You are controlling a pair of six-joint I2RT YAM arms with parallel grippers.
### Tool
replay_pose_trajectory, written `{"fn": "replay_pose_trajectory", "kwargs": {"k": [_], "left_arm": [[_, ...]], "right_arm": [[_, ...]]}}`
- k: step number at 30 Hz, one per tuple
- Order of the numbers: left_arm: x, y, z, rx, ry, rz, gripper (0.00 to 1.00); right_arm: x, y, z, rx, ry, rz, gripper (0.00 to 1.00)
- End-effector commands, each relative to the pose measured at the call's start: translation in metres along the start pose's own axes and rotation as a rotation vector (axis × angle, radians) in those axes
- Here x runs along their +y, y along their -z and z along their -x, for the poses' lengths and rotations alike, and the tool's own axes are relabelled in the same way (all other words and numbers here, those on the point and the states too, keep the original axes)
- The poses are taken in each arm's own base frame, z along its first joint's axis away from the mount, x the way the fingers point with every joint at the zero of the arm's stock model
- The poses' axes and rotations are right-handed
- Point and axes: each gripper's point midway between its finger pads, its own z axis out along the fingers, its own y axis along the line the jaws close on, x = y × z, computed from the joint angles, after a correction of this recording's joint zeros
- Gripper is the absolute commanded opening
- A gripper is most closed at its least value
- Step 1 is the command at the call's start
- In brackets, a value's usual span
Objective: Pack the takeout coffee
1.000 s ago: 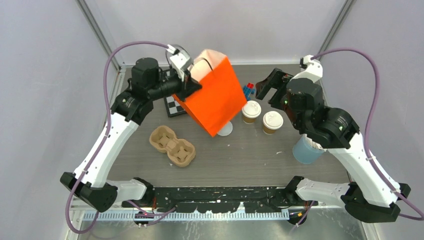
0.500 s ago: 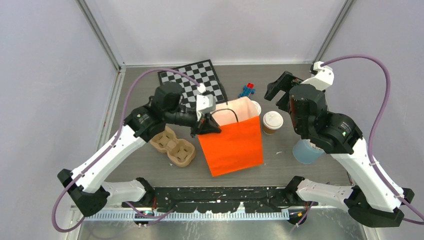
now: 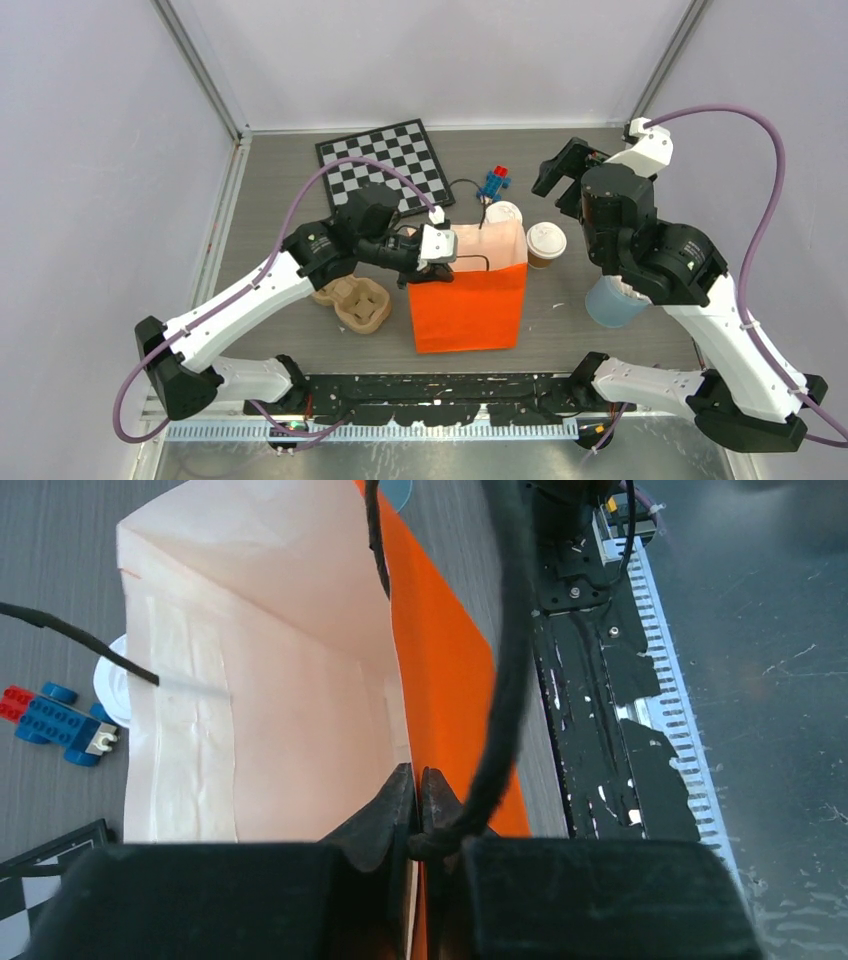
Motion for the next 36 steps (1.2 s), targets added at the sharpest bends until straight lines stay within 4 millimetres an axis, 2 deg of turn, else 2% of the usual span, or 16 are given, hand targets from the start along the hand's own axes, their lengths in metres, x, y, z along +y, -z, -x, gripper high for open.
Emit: {"fn": "replay_pose_trajectory", "kwargs": {"k": [1,3,5,8,13,17,21,23,25,28,30,33,36], "left_arm": [[-0.002,0.005,0.011,-0.032,-0.062,0.013,0.15],[-0.002,0.009,0.018,-0.036,-0.068,0.024,0.34],[-0.005,0.016,0.024,-0.021,-0.048,0.026,0.48],[-0.008,0.027,0.033,-0.029,0.017,0.057,0.59],[0.005,0.053,0.039,-0.106,0.196,0.287,0.73],[0.011,0.07,0.042,-0.122,0.387,0.405,0.76],[0.016,0.083,0.023,0.001,0.427,0.49,0.81],[0.031,0.095,0.016,0.062,0.427,0.595,0.82],[0.057,0.117,0.01,0.098,0.44,0.789,0.83],[0.085,0.152,0.008,0.079,0.544,1.045,0.83],[0.094,0.17,0.002,0.05,0.642,1.17,0.86],[0.095,0.191,-0.026,0.045,0.836,1.301,0.86],[0.091,0.202,-0.058,0.032,1.047,1.389,0.86]], "right_arm": [[0.004,0.002,0.017,-0.038,-0.021,0.005,0.93],[0.007,0.0,0.011,-0.018,-0.018,0.015,0.93],[0.01,-0.001,0.005,0.001,-0.015,0.024,0.93],[0.018,-0.003,-0.005,0.042,0.011,0.056,0.93],[0.021,-0.001,-0.019,0.098,0.042,0.09,0.93],[0.022,0.0,-0.031,0.126,0.055,0.124,0.93],[0.021,-0.001,-0.043,0.164,0.076,0.125,0.92],[0.023,-0.002,-0.045,0.17,0.072,0.129,0.92],[0.025,-0.002,-0.044,0.166,0.074,0.139,0.92],[0.028,-0.002,-0.041,0.161,0.091,0.146,0.92],[0.028,-0.003,-0.041,0.16,0.103,0.147,0.92],[0.028,-0.004,-0.043,0.16,0.106,0.151,0.92],[0.028,-0.004,-0.046,0.163,0.103,0.156,0.92]]}}
